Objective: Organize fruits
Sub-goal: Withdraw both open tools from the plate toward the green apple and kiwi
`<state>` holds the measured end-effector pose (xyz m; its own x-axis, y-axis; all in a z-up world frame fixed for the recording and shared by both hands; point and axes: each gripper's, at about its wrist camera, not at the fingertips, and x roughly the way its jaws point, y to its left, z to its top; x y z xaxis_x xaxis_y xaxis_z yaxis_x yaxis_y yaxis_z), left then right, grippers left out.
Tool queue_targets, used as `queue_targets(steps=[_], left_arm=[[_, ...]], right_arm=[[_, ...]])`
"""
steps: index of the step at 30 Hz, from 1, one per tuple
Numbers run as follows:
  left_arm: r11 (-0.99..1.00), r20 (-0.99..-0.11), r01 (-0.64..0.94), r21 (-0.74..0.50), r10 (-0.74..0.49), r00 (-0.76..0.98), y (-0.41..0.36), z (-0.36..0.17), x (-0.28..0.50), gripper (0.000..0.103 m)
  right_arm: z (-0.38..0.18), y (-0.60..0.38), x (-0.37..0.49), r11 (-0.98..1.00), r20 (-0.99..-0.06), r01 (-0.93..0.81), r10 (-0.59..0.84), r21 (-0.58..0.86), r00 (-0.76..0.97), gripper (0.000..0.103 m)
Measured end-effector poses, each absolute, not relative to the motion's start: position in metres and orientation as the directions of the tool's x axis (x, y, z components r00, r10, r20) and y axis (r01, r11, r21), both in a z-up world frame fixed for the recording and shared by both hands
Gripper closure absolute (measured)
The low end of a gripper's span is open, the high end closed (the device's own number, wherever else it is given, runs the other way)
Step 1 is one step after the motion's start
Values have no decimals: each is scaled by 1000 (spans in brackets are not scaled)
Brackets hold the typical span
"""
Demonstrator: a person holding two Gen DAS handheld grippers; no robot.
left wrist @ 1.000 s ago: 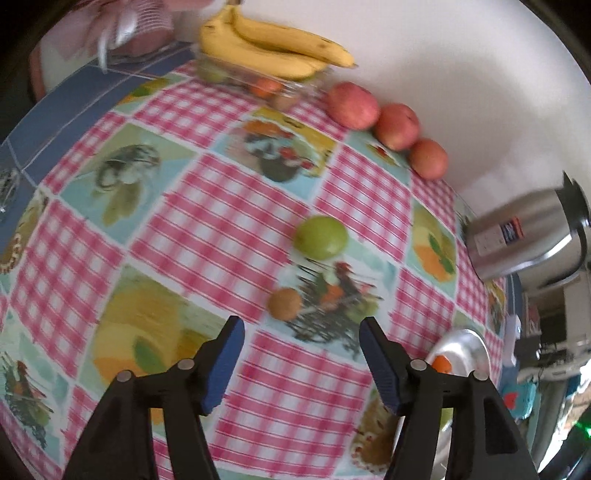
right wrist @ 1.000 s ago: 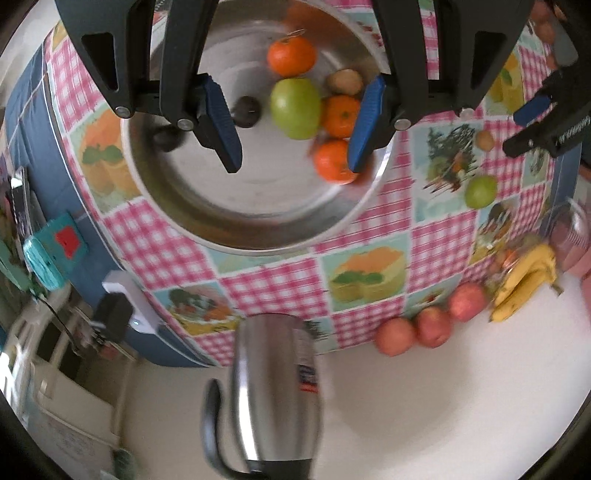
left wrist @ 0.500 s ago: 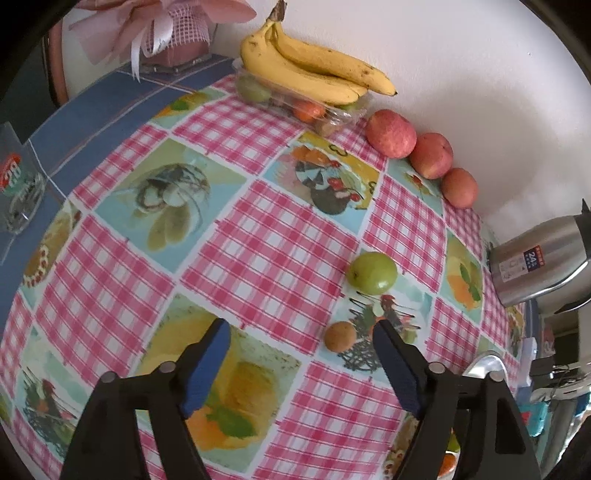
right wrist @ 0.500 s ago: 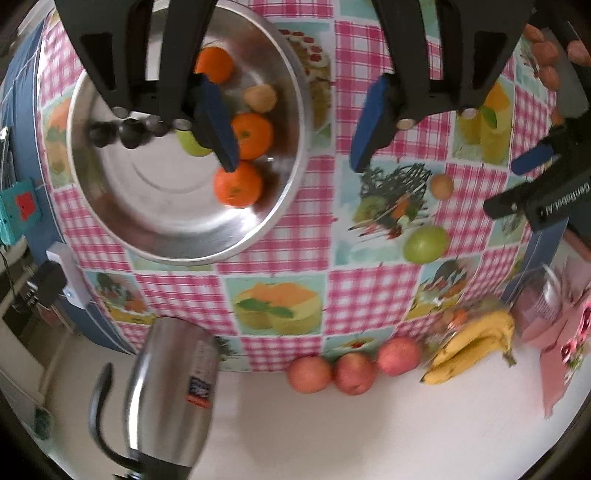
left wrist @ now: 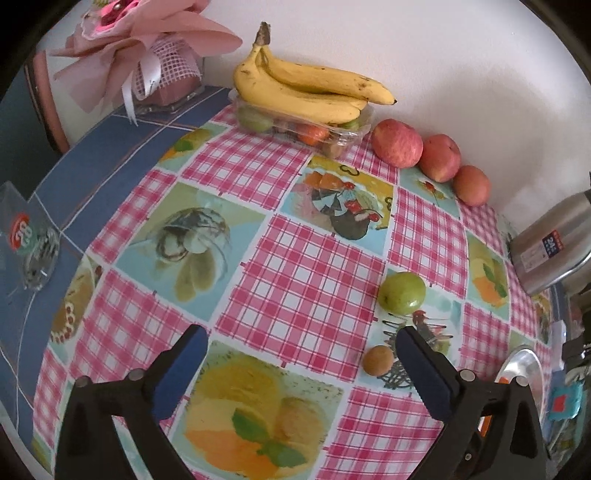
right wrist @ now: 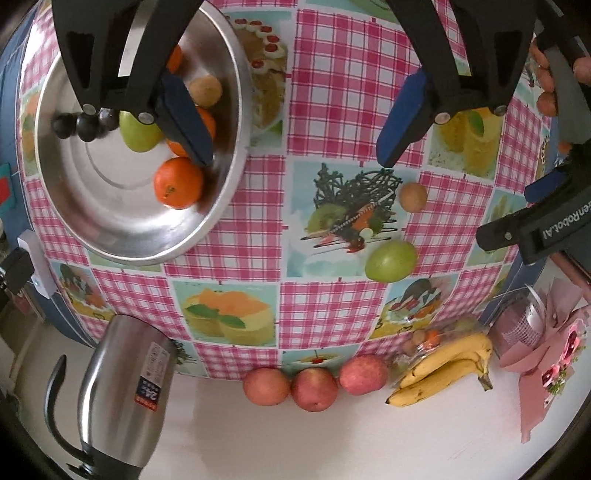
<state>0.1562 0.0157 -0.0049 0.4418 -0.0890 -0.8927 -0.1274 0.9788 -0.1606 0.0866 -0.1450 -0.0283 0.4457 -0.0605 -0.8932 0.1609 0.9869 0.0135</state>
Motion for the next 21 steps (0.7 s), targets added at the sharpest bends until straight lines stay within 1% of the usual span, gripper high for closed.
queue_targets(steps=[1,2,3,8,13,21], left_arm=[[980,-891,-123,-158,-88,445,16,-5,156,0],[981,-890,-119,-154,-86,447,16,-5,157,0],[983,-890,-114,-147,-81,449,16,-5,157,0],[989,-888,-93,-118,-63,456,19,-5,158,0],[985,-893,-118,-128,-63,445,32,-10,162,0],[991,-899,-111,-78,-21,438,35,-14,167,0]], right_arm=[[-28,-143,87,988,-891,155,-57,15,451,11],[-28,-141,88,988,-889,151,-53,18,456,7],[-28,-140,88,989,-886,146,-50,20,461,6],[-25,-129,94,991,-871,130,-45,22,489,6],[-33,-120,101,992,-883,125,-37,25,468,6],[-45,-100,118,994,-895,109,-28,23,444,6]])
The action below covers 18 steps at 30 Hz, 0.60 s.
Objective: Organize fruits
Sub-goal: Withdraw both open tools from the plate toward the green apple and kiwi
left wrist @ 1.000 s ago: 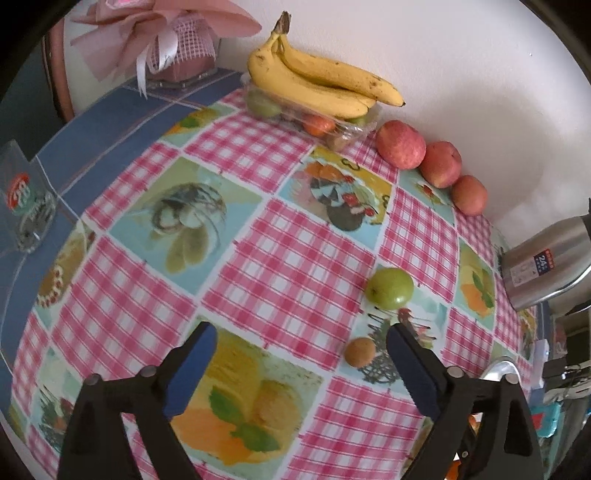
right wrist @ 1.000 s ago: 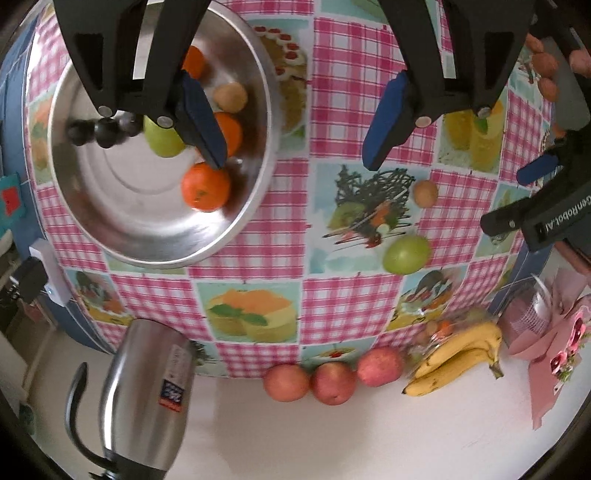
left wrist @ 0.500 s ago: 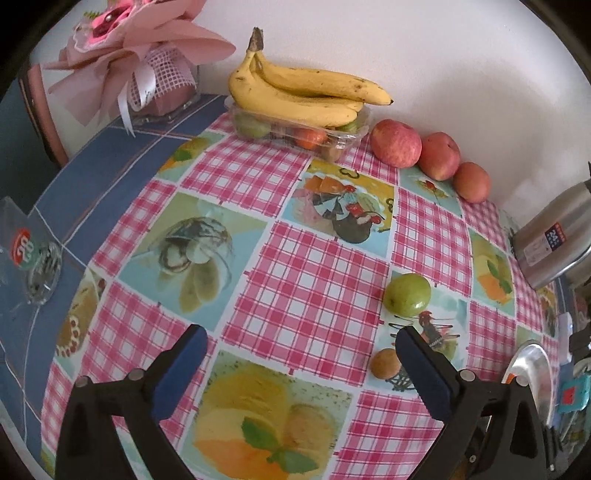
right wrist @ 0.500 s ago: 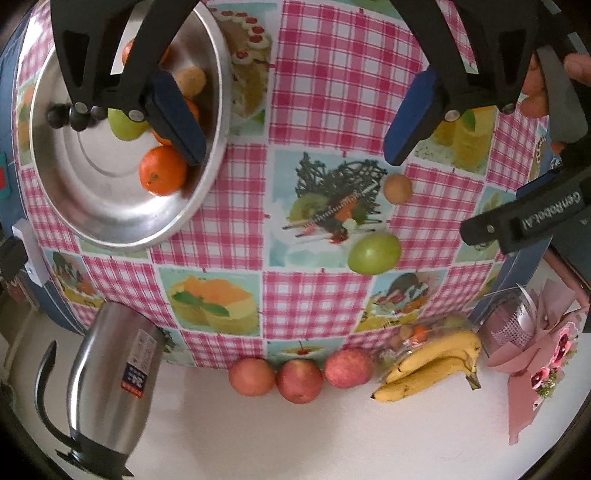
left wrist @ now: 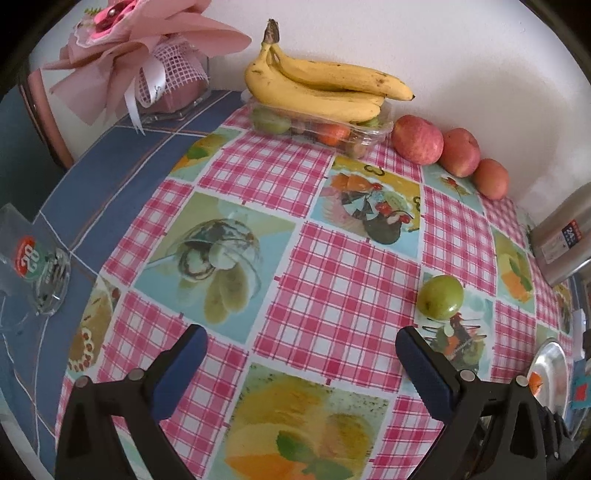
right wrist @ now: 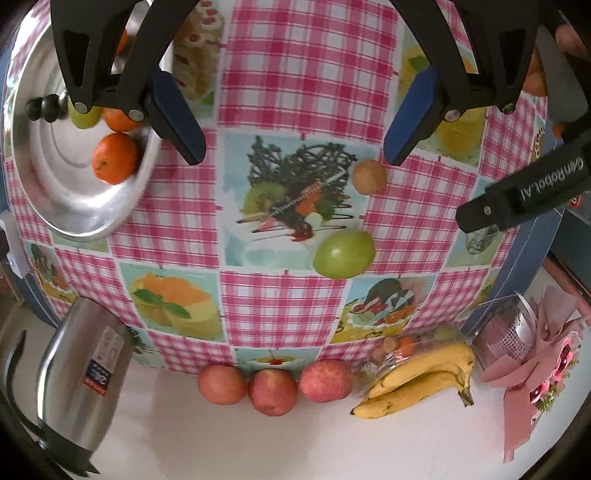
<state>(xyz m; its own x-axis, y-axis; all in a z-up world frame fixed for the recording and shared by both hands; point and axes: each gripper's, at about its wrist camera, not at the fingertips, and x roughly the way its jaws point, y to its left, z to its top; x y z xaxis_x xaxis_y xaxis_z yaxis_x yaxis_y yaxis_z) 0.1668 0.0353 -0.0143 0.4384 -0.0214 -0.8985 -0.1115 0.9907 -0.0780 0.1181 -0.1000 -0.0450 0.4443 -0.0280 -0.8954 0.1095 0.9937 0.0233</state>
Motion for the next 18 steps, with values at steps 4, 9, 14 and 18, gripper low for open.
queue_targets(steps=[4,9,14,18], left_arm=[[991,-900,-119,-67,-8,435,40,-17,170,0],[982,-916,-167,-87,-13,401,54,-30,172,0],[972,-924,-214,-99,-10,383,67,-38,172,0],[963,-925,-239,-122,-23,379,75,-41,172,0]], right_arm=[[-55,-86,128,996,-906,89,-22,17,422,6],[-67,-68,139,999,-916,54,-23,-1,401,6],[-81,-57,147,999,-930,42,-23,-8,366,6],[-85,-53,150,999,-927,33,-43,-33,372,6]])
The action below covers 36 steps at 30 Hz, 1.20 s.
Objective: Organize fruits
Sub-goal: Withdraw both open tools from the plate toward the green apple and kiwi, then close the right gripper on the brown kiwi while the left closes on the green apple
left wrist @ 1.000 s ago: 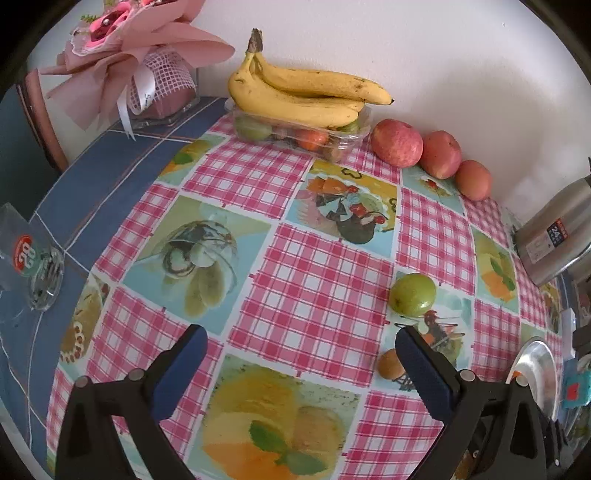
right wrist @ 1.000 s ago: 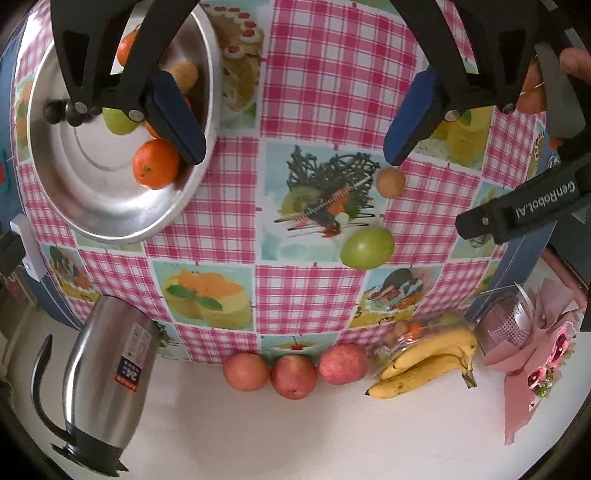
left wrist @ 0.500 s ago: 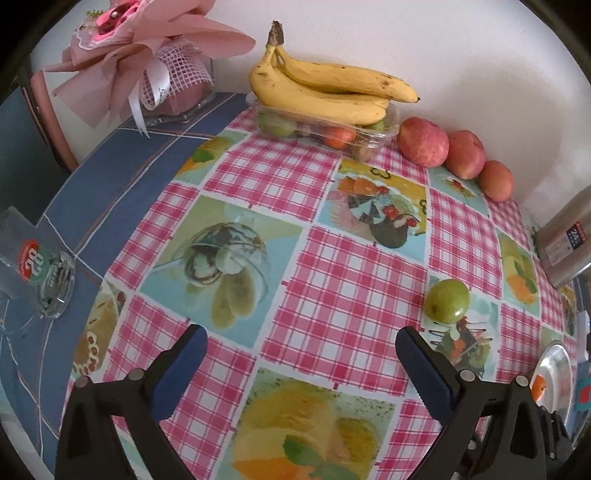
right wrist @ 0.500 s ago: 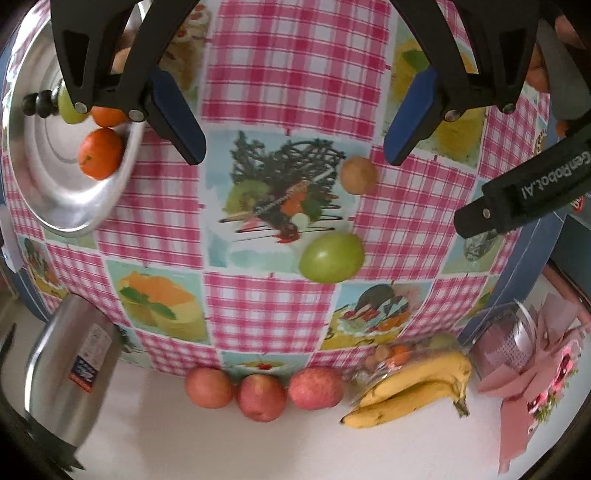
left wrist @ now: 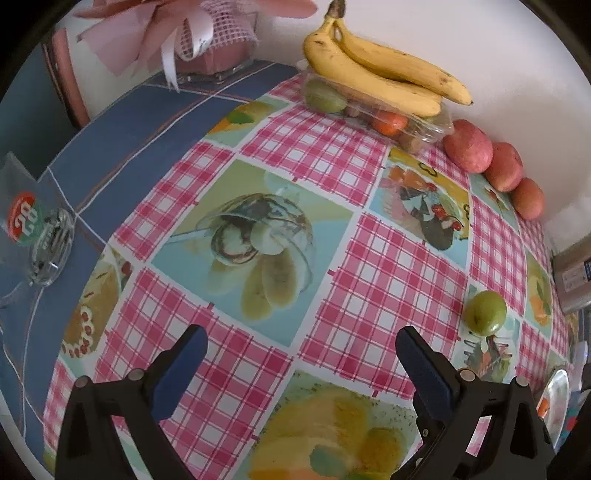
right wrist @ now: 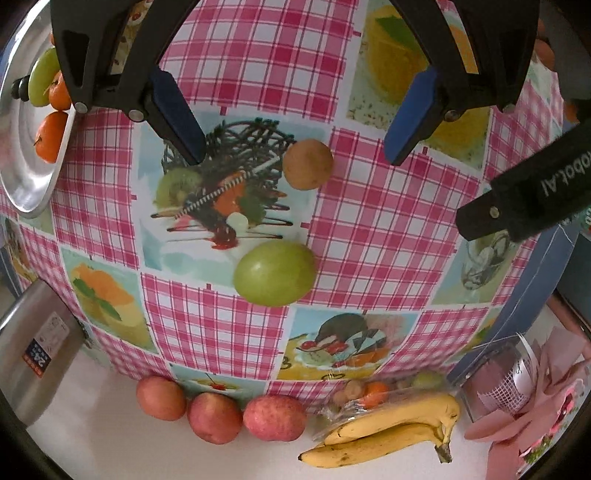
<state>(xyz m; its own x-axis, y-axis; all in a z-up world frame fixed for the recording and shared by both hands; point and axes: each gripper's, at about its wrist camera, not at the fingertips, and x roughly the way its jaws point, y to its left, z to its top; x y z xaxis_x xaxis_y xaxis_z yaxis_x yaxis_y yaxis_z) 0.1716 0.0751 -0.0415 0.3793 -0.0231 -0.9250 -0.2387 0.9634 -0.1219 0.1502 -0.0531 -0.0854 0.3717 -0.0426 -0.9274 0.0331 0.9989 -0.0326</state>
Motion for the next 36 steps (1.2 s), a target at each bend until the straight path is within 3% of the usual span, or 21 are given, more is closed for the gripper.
queue_targets(steps=[4,6,10,12,21,24,36], left_arm=[[961,-927,-244,-132,-33,373,78,-44,171,0],[960,-929,-243,-137,-39,368,78,-45,170,0],[962,-930,-236,-136,-42,365,75,-47,172,0],[963,-930,-233,-135,-42,365,75,-48,172,0],[966,-934,-223,-134,-48,354,70,-50,173,0],[969,-935,-210,-128,-48,351,67,-50,175,0],[978,-934,-176,-114,-45,354,56,-50,178,0]], right_arm=[[-87,-52,152,999,-921,30,-40,-31,388,8],[-86,-52,152,999,-917,28,-43,-34,396,21],[-86,-52,152,999,-918,28,-50,-43,392,33],[-83,-54,151,999,-916,31,-49,-40,398,47],[-79,-56,147,1000,-919,31,-13,-1,394,72],[-77,-56,145,1000,-919,27,-1,11,395,77],[-64,-72,143,998,-908,57,9,36,420,77]])
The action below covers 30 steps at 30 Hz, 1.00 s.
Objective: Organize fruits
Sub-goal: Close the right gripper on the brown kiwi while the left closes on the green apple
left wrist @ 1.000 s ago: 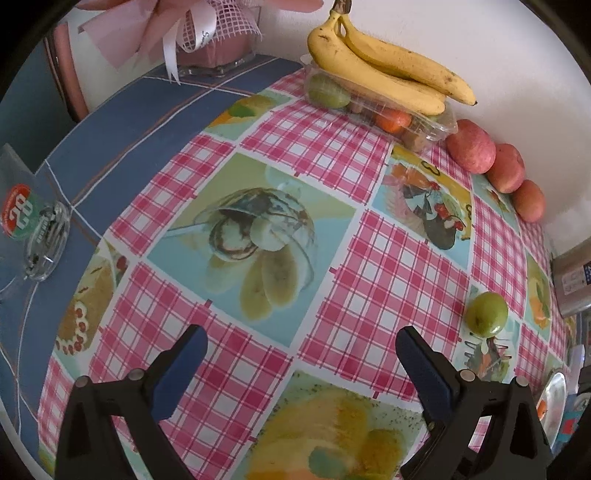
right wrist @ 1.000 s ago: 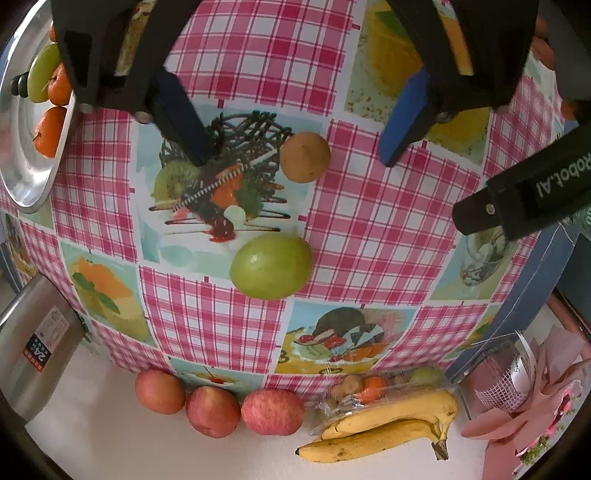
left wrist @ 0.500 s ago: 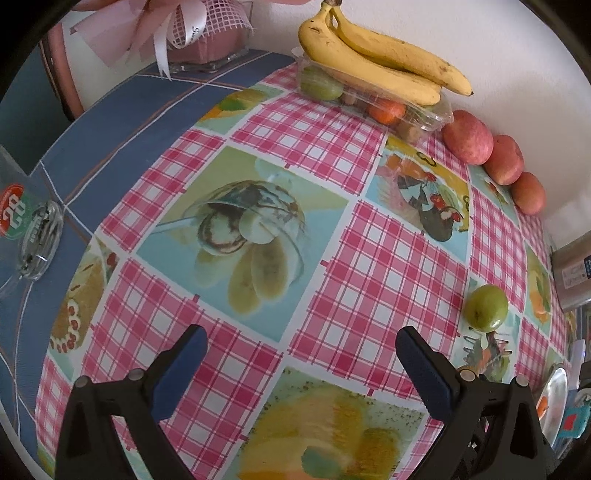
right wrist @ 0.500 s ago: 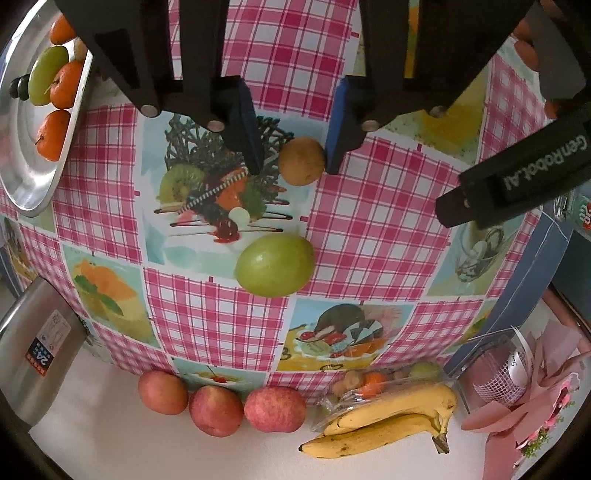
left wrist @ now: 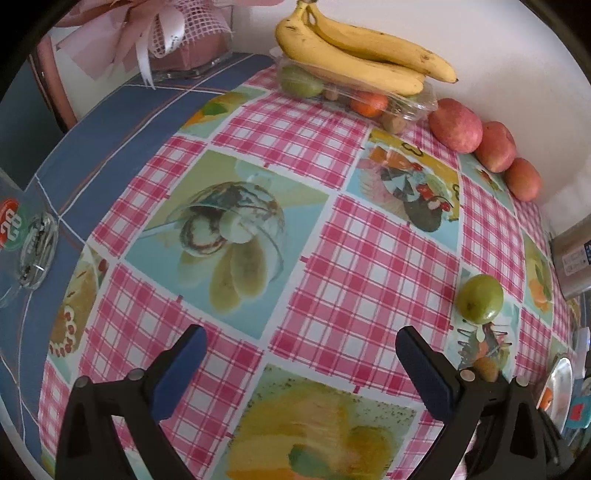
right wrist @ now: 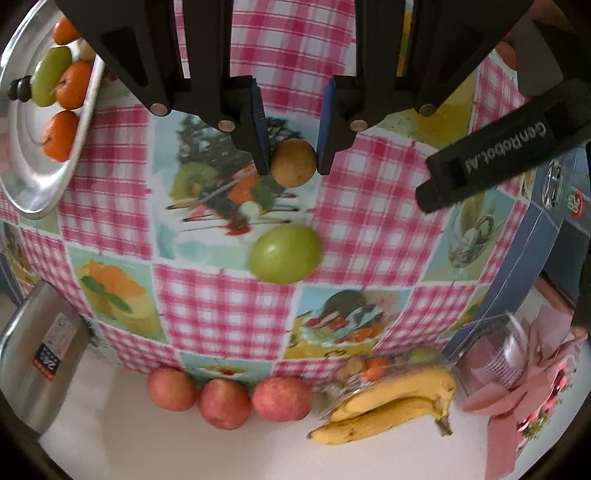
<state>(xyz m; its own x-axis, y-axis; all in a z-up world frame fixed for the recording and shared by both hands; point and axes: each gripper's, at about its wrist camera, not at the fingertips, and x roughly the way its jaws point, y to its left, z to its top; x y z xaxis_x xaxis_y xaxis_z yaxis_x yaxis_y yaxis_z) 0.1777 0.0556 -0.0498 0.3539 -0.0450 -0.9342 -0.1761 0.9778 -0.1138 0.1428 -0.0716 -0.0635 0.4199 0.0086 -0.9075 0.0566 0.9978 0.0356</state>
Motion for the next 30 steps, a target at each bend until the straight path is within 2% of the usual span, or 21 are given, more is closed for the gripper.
queue_targets(steps=[9,18,26,30], left_arm=[[983,-922,-89,-160,-116,370,27,-47,182,2],[972,-883,7,-233,-215,417,-6,-43,184,16],[974,-851,115,-193,-225,475,-31,-46,181,18],[975,-838,150,-164,-218,500,-40,-46,184,24]], right_arm=[[-40,-131,139,978,-891,203,-58,39,451,77],[-28,-160,136,958,-879,270,-43,99,475,77],[-28,-173,133,942,-875,302,-16,150,484,77],[-29,-177,132,936,-875,313,-11,162,484,77]])
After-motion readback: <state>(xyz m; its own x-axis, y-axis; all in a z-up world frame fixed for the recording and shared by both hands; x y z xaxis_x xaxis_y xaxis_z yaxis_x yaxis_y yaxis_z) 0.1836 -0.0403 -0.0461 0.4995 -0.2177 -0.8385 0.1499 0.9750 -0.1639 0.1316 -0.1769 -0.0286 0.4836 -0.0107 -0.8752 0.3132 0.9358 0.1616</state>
